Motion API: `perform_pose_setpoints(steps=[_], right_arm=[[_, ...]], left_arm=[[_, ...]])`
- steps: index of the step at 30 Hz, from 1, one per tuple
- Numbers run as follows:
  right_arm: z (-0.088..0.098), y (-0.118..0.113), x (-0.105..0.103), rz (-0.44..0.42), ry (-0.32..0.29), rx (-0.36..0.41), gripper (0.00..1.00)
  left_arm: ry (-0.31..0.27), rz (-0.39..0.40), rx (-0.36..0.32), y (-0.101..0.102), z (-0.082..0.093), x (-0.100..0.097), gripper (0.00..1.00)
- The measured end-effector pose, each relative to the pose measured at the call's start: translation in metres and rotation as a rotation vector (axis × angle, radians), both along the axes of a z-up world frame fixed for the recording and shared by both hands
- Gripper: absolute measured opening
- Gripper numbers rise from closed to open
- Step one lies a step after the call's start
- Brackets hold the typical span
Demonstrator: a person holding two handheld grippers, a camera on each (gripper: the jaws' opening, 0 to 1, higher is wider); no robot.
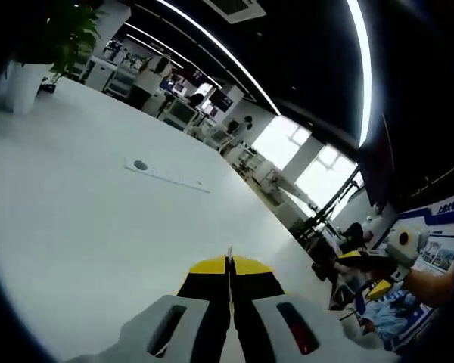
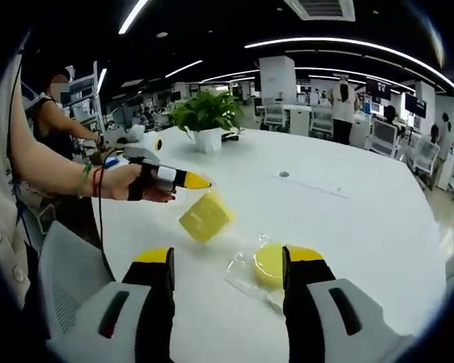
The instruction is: Compare the silicone blocks by pressing each to a similar depth, holding the contact briefly, and releasing to observe deformation and rebound differences across the visible hardness samples.
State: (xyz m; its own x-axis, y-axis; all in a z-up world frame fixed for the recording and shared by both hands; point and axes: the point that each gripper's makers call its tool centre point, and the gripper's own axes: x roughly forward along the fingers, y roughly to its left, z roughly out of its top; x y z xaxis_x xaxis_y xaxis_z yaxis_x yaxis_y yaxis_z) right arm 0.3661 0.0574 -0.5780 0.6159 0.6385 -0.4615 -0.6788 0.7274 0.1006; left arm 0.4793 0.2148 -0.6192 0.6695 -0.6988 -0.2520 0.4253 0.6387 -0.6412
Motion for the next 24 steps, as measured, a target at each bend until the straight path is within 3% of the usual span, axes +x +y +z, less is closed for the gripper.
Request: perform_pose_setpoints(steps=[8,14,24], right_arm=[[-0.010,-0.008,-0.014,-0.055,0.037,0.018,0.52],[-0.015,-0.012,-0.019,-0.080,0.074,0.034,0.49],[-0.017,-0.023,-0.021,-0.120,0.080,0.031,0.49]], left_arm=[[0.024,0.038,0.025,0.013,-0.015,0.011,0.00],[0.067,0.097,-0.002,0.021,-0.030,0.020,0.00],[0.122,0.166,0.032,0.033,-0.057,0.028,0.00]])
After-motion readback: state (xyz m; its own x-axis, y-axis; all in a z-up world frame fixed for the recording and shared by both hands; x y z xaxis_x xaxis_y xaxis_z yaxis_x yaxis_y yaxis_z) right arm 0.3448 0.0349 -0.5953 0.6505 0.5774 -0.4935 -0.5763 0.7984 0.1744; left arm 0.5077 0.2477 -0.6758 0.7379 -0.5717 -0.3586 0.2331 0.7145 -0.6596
